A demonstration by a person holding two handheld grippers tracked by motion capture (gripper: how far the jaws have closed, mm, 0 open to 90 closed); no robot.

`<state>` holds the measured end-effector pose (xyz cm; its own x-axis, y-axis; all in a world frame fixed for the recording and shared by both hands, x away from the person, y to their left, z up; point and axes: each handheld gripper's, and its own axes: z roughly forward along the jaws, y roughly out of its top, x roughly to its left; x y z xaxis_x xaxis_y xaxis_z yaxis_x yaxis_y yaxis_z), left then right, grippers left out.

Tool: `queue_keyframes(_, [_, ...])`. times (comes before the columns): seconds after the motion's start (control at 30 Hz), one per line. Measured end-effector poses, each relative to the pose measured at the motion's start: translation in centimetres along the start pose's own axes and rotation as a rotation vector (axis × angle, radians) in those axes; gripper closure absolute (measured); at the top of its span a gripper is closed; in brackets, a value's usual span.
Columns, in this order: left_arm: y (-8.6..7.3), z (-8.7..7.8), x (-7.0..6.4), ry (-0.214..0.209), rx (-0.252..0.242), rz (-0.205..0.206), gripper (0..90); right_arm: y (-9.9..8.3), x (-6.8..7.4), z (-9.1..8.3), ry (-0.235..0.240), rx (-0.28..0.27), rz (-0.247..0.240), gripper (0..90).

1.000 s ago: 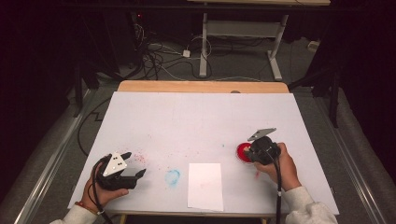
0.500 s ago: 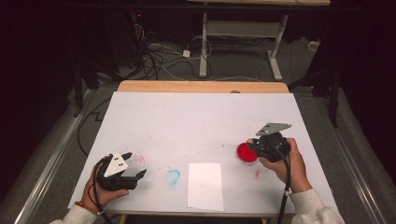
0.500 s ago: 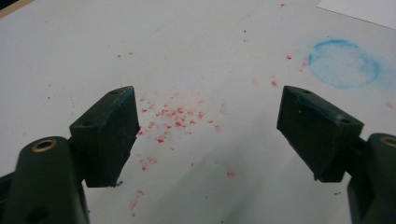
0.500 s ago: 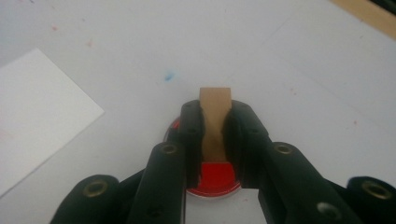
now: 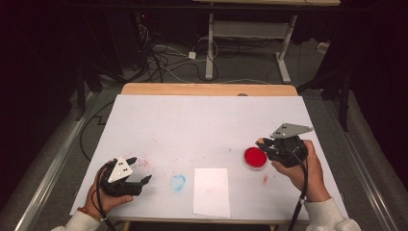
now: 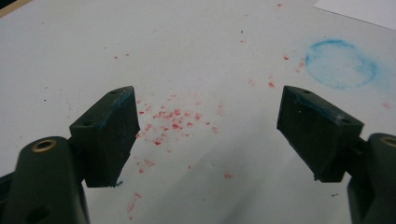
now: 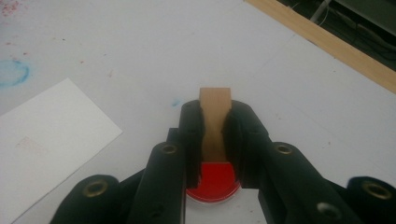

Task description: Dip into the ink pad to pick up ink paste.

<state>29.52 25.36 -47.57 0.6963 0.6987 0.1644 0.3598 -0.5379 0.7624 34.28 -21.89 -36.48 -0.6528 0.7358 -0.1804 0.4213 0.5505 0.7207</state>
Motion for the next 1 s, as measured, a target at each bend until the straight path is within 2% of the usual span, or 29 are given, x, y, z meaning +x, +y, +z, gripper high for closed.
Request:
queue_keyframes(0.2, [0.0,0.1,-0.1,-0.002,0.012,0.005,20.1,-0.6,0.2,2.8,0.016,0.087,-0.008,76.4])
queue_keyframes(0.53, [0.0,0.2,-0.1,0.0,0.021,0.003,20.1,-2.1,-0.6,7.2,0.029,0.218,0.016,76.5])
queue_keyframes(0.57, [0.0,0.2,-0.1,-0.001,0.021,0.003,20.1,-2.2,-0.6,7.4,0.028,0.228,0.028,76.4])
queue_keyframes(0.8, [-0.1,0.2,-0.1,-0.001,0.019,0.002,20.1,-2.8,-1.0,8.4,0.01,0.284,0.027,76.5])
queue_keyframes(0.87, [-0.1,0.2,-0.1,0.0,0.019,0.002,20.1,-3.0,-1.1,8.4,0.016,0.277,0.041,76.5])
queue_keyframes(1.0, [0.0,0.2,-0.1,0.001,0.024,0.004,20.1,-3.3,-1.1,8.5,0.015,0.266,0.028,76.5])
